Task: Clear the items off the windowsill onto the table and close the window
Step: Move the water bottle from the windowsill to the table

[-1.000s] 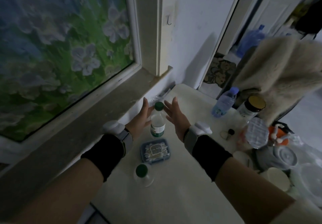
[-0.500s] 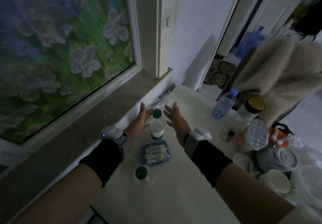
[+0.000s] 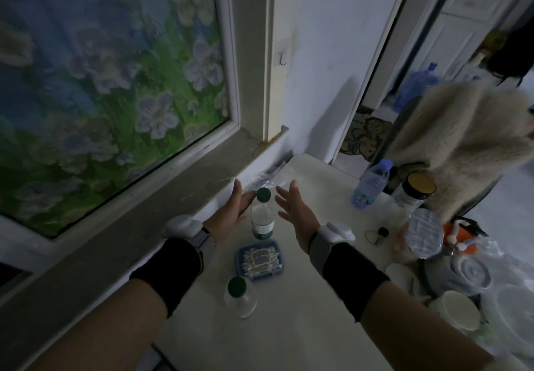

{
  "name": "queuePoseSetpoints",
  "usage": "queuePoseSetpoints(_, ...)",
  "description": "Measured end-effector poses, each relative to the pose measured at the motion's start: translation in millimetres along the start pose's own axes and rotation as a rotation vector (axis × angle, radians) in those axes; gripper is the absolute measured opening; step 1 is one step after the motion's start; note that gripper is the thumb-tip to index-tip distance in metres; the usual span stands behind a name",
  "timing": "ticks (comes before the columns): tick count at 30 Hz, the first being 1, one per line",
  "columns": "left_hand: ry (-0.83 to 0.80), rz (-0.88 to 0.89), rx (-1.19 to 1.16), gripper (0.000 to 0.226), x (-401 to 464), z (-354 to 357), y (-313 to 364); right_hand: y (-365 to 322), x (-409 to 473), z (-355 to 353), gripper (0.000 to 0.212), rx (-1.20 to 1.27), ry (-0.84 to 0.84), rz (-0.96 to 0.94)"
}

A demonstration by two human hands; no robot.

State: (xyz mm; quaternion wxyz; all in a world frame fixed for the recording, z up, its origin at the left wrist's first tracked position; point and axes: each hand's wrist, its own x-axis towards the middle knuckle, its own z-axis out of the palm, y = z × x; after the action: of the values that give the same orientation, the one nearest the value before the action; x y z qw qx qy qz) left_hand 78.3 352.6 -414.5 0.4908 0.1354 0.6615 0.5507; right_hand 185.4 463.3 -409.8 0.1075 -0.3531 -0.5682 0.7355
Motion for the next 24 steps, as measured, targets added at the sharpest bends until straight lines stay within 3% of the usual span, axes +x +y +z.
queuePoseSetpoints(12, 0.155, -0.005, 0.093, 0.077, -66, 13, 19, -25, -61, 0, 0.065, 0.08, -0.032, -0.045)
queuePoseSetpoints(20, 0.2, 0.118, 0.055, 0.075, -165, 50, 25, -40, -143, -8, 0.063, 0.039, -0.154, -0.094)
queuePoseSetpoints(24, 0.283, 0.161, 0.182, 0.081, -221, 65, 32, -52, -183, -9, 0.066, 0.007, -0.214, -0.144)
